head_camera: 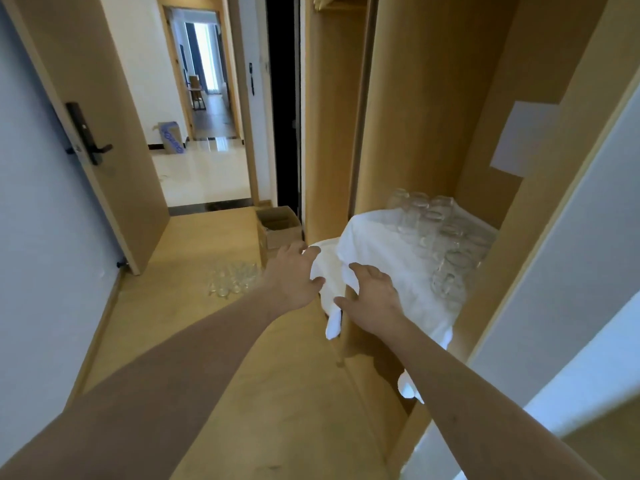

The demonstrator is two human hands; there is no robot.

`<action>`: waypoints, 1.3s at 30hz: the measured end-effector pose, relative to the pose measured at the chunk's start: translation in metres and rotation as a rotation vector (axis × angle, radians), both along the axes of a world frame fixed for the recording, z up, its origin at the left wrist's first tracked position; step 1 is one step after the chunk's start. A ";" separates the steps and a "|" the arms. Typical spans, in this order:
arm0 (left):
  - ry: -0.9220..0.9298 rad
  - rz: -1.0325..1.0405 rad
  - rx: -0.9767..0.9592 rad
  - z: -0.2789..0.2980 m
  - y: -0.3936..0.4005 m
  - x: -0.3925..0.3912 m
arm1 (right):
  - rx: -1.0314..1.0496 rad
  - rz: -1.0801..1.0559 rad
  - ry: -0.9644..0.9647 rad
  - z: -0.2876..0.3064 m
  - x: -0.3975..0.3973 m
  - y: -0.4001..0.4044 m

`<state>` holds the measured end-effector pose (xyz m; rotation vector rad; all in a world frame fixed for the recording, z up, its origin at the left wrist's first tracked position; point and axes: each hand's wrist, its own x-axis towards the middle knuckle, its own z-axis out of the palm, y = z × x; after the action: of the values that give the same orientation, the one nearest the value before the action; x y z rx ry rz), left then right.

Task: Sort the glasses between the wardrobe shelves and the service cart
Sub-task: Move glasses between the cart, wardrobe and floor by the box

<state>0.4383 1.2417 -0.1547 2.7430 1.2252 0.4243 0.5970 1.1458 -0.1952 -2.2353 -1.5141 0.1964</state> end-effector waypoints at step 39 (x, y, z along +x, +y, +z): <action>-0.050 -0.773 0.005 0.024 0.331 0.316 | 0.139 -0.763 -0.057 0.034 0.201 0.247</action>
<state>0.7542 1.5723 -0.1305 2.8932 0.0919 0.3881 0.7981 1.3929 -0.1609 -2.5302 -0.5846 -0.2005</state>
